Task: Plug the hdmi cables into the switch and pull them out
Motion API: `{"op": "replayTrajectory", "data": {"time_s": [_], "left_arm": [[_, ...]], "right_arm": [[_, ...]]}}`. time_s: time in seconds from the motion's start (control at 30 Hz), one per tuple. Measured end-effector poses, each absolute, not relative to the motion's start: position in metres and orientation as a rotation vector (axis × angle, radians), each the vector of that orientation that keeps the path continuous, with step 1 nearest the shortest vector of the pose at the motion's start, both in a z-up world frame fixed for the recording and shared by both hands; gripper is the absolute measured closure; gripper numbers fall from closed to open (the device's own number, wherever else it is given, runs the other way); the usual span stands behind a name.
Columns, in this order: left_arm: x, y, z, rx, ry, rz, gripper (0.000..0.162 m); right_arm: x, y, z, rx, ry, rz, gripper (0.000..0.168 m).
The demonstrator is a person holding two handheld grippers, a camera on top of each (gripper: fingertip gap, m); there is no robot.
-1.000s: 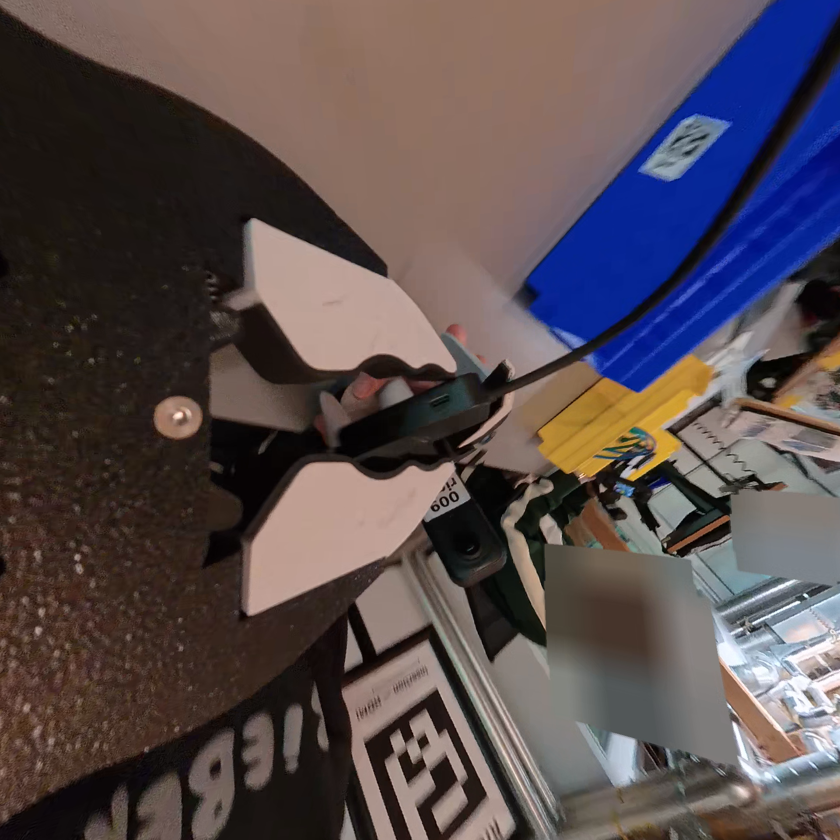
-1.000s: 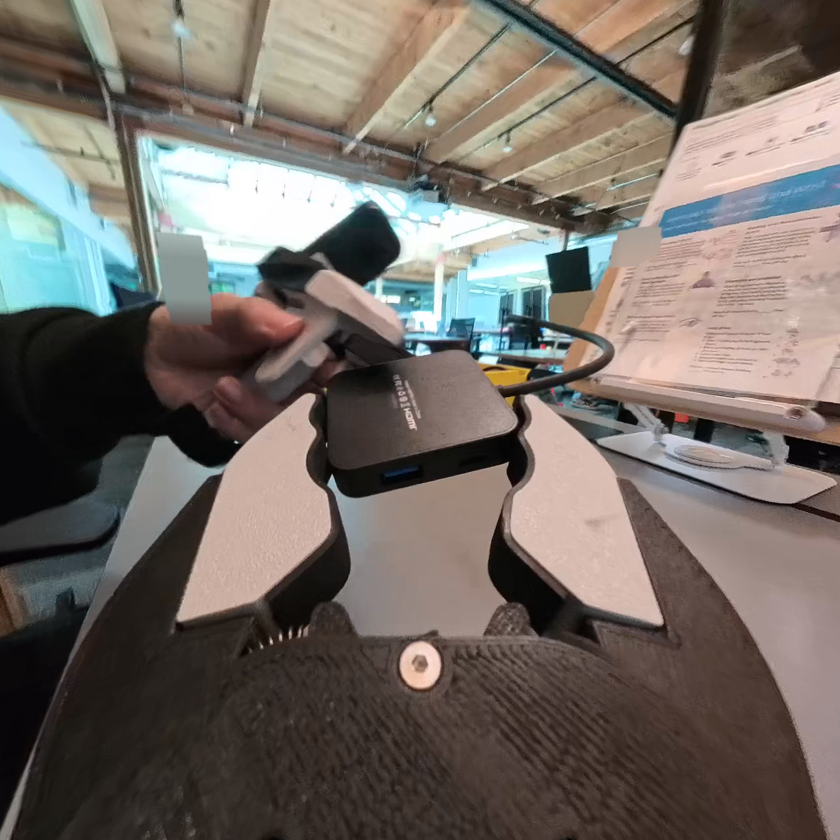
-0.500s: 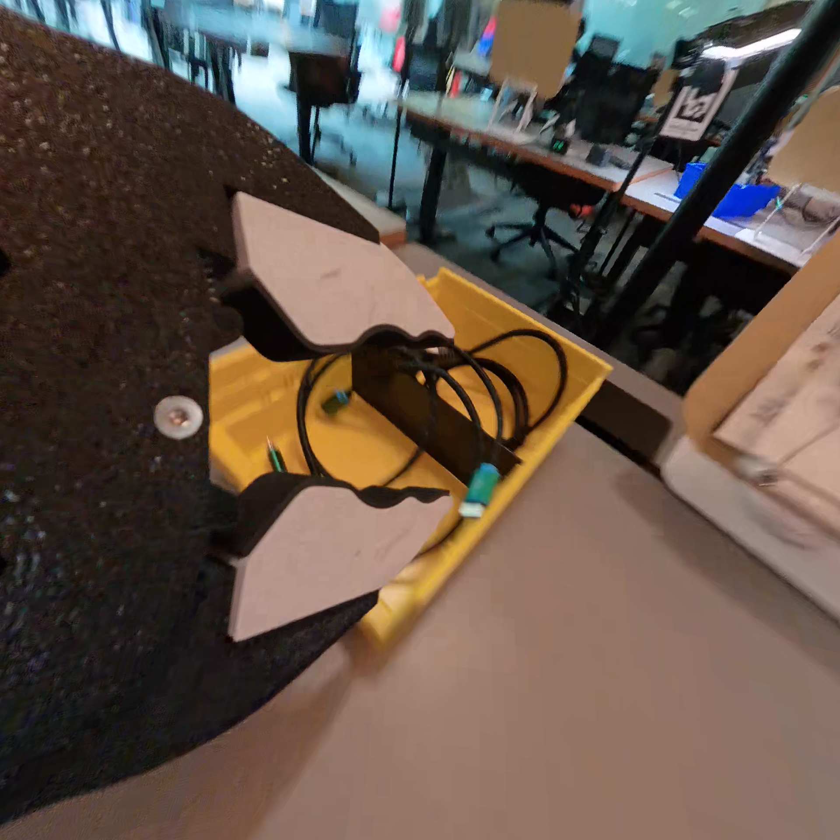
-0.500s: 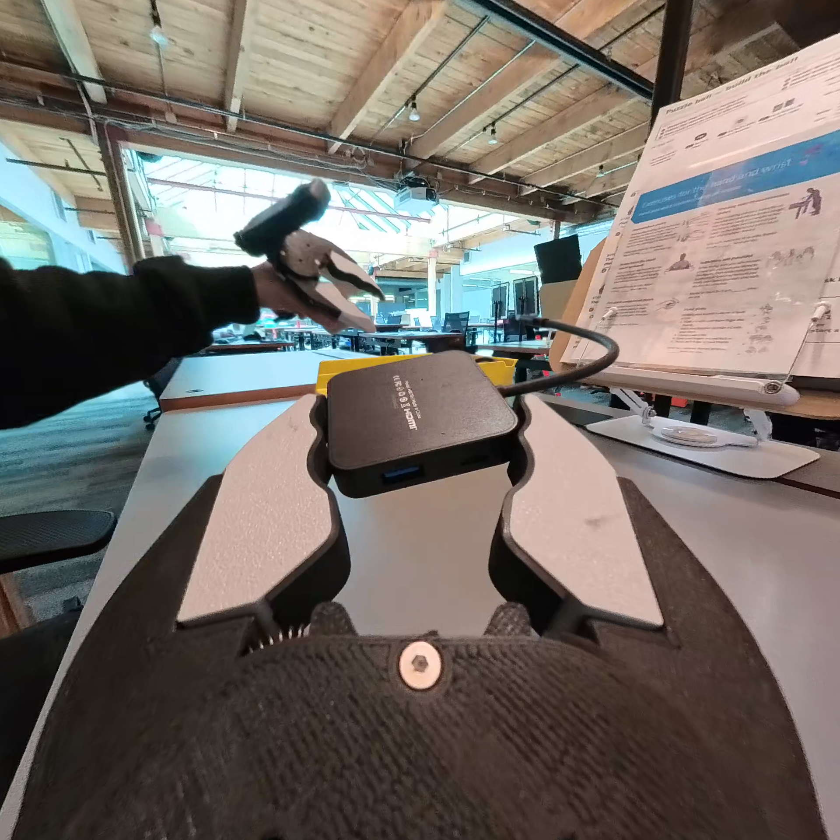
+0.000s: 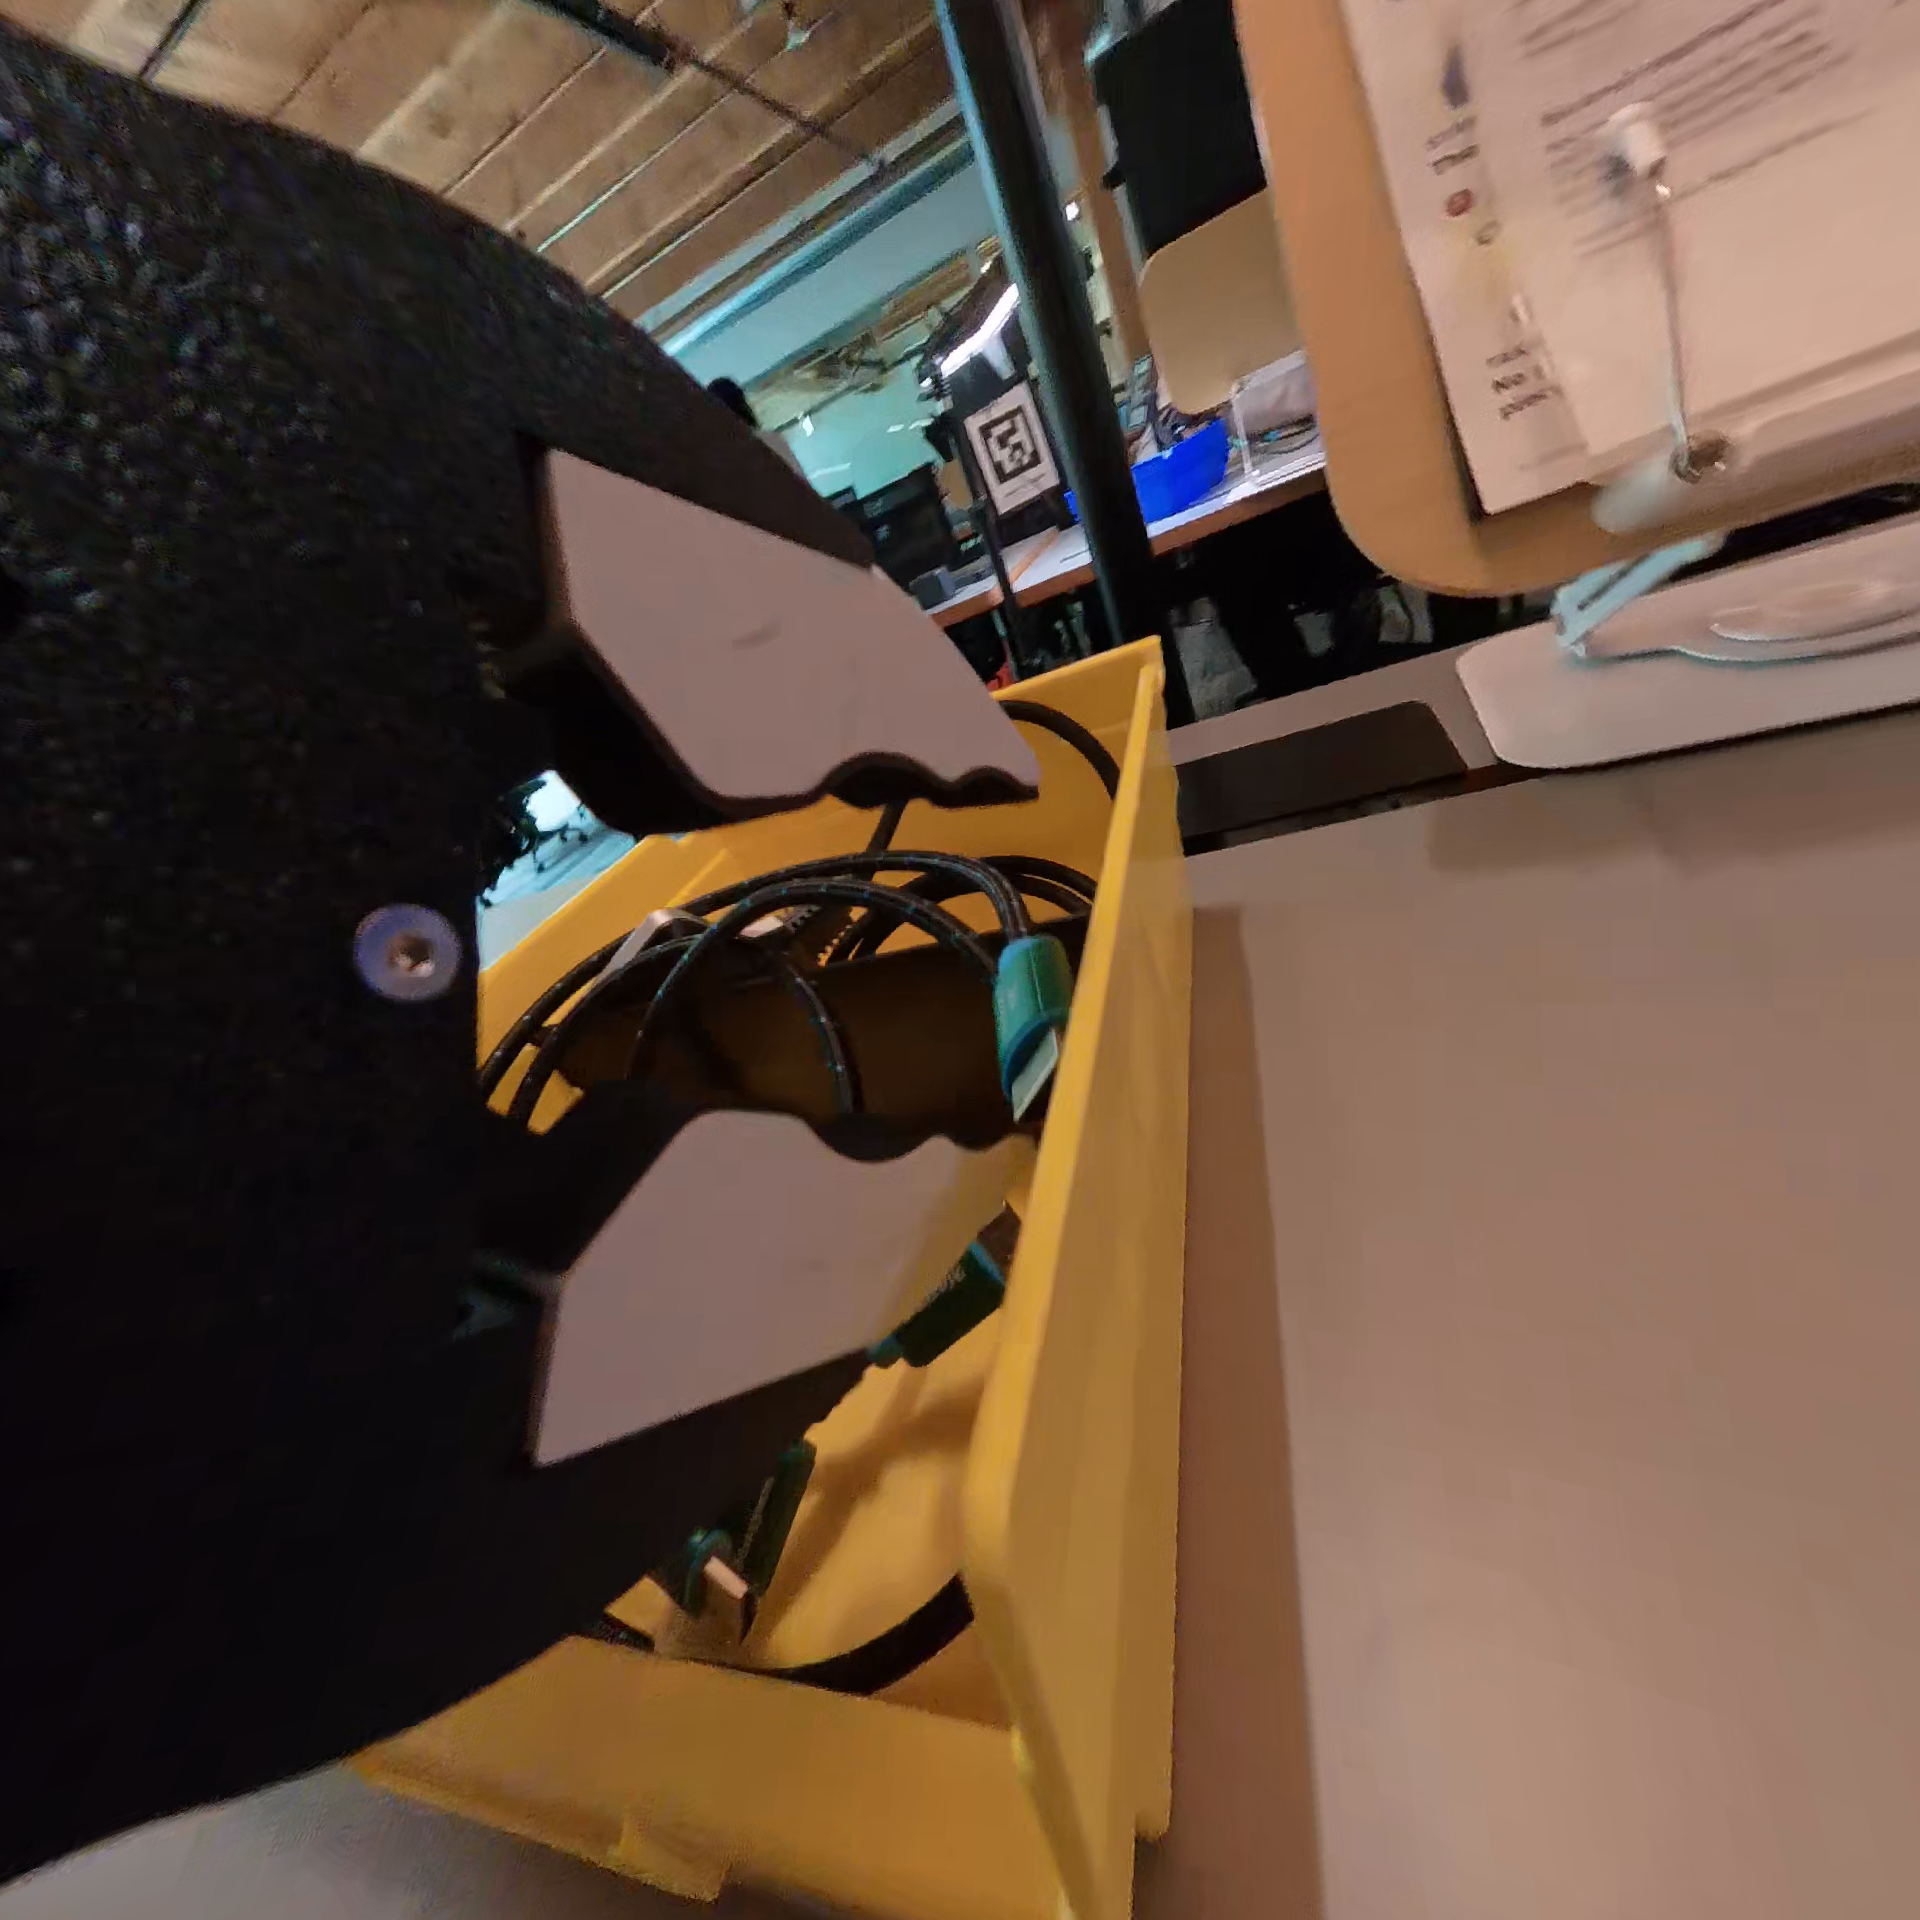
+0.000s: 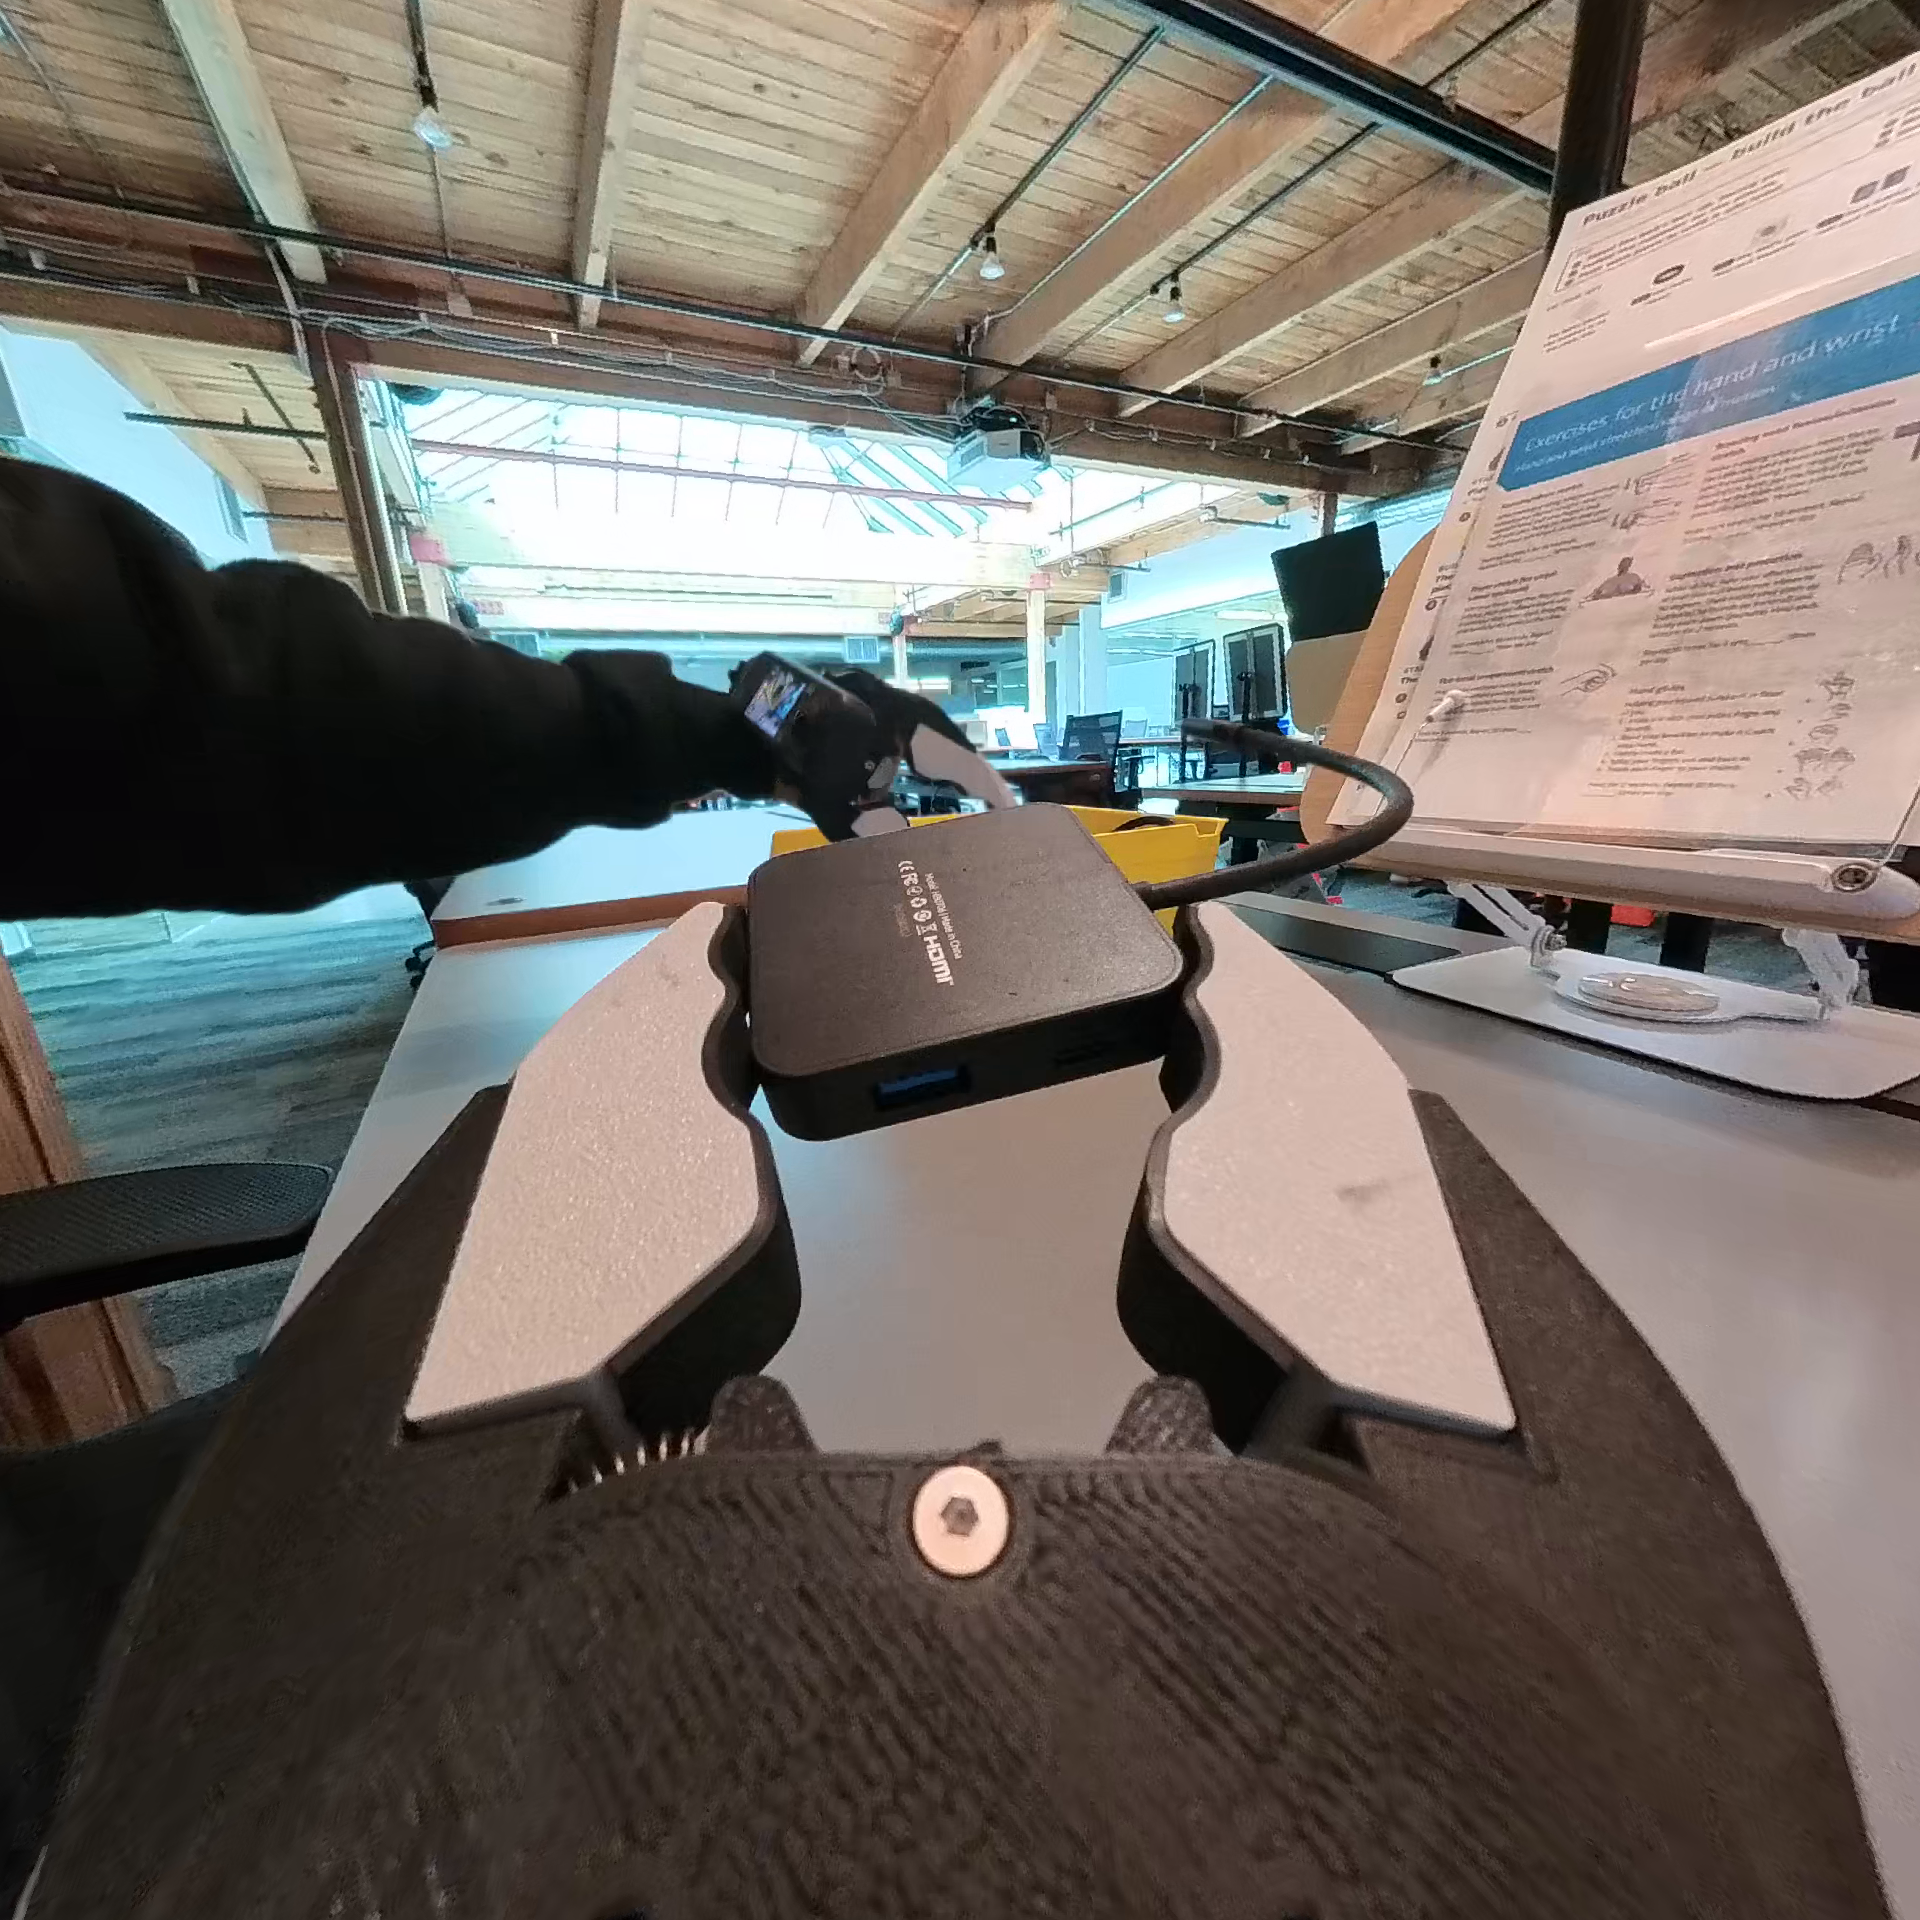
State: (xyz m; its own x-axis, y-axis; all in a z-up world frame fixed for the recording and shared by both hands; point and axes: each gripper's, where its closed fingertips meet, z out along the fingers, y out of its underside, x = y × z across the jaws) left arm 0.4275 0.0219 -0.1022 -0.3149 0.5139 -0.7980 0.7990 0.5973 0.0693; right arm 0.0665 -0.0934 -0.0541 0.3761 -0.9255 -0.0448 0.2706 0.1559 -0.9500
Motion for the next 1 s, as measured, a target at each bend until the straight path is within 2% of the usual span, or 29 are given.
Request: {"op": "replayTrajectory", "data": {"time_s": [0.07, 0.13, 0.3, 0.47, 0.57, 0.63, 0.77, 0.93, 1.0], "left_arm": [[0.429, 0.024, -0.106, 1.073, 1.931, -0.404, 0.139], [0.431, 0.022, -0.09, 1.016, 1.828, -0.446, 0.148], [0.444, 0.033, -0.016, 0.682, 1.627, -0.634, 0.15], [0.454, 0.068, 0.081, 0.308, 1.46, -0.791, 0.151], [0.426, 0.07, 0.133, 0.197, 1.512, -1.024, 0.153], [0.387, 0.056, 0.148, 0.179, 1.656, -1.263, 0.157], [0.298, 0.024, 0.136, 0.319, 2.018, -1.551, 0.162], [0.209, 0.001, 0.079, 0.447, 2.416, -1.733, 0.162], [0.199, -0.004, 0.044, 0.463, 2.506, -1.608, 0.162]], "right_arm": [[0.067, -0.092, -0.055, -1.085, 0.767, -0.992, 0.09], [0.068, -0.092, -0.055, -1.088, 0.767, -0.993, 0.09], [0.068, -0.093, -0.055, -1.08, 0.772, -0.979, 0.09], [0.068, -0.093, -0.055, -1.082, 0.772, -0.983, 0.09], [0.064, -0.091, -0.052, -1.057, 0.741, -0.946, 0.09], [0.056, -0.085, -0.041, -0.993, 0.671, -0.863, 0.09], [0.036, -0.083, -0.023, -0.89, 0.54, -0.722, 0.09], [0.022, -0.092, -0.015, -0.867, 0.501, -0.71, 0.09], [0.02, -0.096, -0.019, -0.899, 0.507, -0.725, 0.09]]}}
